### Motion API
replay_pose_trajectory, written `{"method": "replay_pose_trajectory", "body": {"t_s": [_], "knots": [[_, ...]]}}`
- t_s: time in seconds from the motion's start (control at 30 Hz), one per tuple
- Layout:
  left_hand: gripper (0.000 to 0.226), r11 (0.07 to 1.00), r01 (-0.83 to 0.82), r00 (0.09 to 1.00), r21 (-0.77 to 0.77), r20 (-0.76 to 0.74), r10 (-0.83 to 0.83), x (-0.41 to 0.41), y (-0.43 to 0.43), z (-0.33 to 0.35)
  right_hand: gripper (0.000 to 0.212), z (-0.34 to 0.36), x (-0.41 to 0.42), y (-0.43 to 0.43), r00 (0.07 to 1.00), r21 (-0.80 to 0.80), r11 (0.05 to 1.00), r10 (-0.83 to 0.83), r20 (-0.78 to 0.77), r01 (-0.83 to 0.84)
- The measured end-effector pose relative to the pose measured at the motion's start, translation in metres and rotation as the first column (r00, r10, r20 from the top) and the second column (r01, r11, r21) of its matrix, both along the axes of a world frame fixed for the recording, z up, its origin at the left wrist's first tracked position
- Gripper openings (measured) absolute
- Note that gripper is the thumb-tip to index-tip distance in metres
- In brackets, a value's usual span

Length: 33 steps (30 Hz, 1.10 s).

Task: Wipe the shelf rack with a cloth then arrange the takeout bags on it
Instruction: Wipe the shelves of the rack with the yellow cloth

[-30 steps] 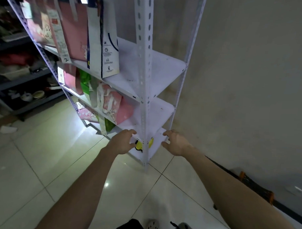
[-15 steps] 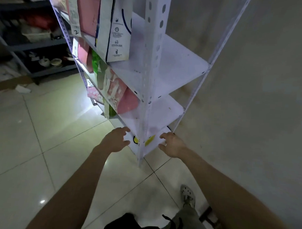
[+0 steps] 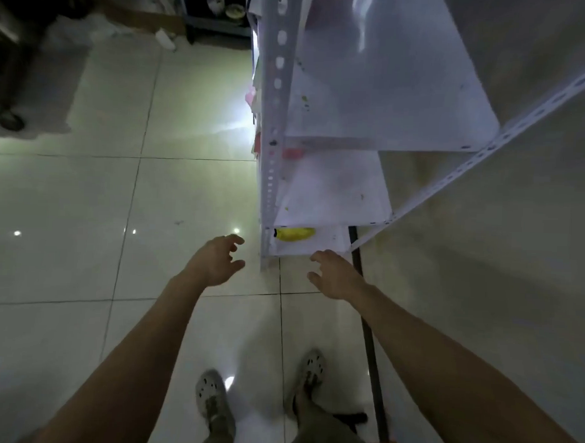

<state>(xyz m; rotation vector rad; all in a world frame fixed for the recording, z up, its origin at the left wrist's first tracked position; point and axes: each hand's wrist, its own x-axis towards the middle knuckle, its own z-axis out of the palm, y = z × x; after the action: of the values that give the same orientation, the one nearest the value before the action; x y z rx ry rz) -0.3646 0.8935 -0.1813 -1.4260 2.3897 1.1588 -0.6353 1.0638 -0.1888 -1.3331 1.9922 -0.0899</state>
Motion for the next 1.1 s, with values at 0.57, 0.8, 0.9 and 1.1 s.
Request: {"method": "replay_pose_trajectory", "body": {"t_s": [0.57, 0.8, 0.9, 1.1], "knots": [[0.05, 0.998, -0.025, 1.0, -0.05, -0.009, 0.024, 0.011, 0.094, -0.048, 0.049, -0.045, 0.019, 0.062, 1.0, -0.044, 0.999, -0.022, 0.009, 0.023], [0.05, 0.989, -0.137, 0.991, -0.058, -0.008, 0.137, -0.027, 0.101, -0.128, 0.052, -0.118, -0.017, 0.03, 0.994, -0.04, 0.993, 0.107, 0.012, -0.107], [0.049, 0.991, -0.135, 0.991, -0.026, 0.001, 0.135, -0.04, 0.117, -0.18, 0.052, -0.161, -0.029, 0.026, 0.991, -0.054, 0.99, 0.134, 0.014, -0.133], [0.049, 0.994, -0.112, 0.993, -0.02, 0.025, 0.112, -0.053, 0.134, -0.277, 0.052, -0.252, -0.038, 0.016, 0.989, -0.042, 0.988, 0.15, -0.016, -0.15]]}}
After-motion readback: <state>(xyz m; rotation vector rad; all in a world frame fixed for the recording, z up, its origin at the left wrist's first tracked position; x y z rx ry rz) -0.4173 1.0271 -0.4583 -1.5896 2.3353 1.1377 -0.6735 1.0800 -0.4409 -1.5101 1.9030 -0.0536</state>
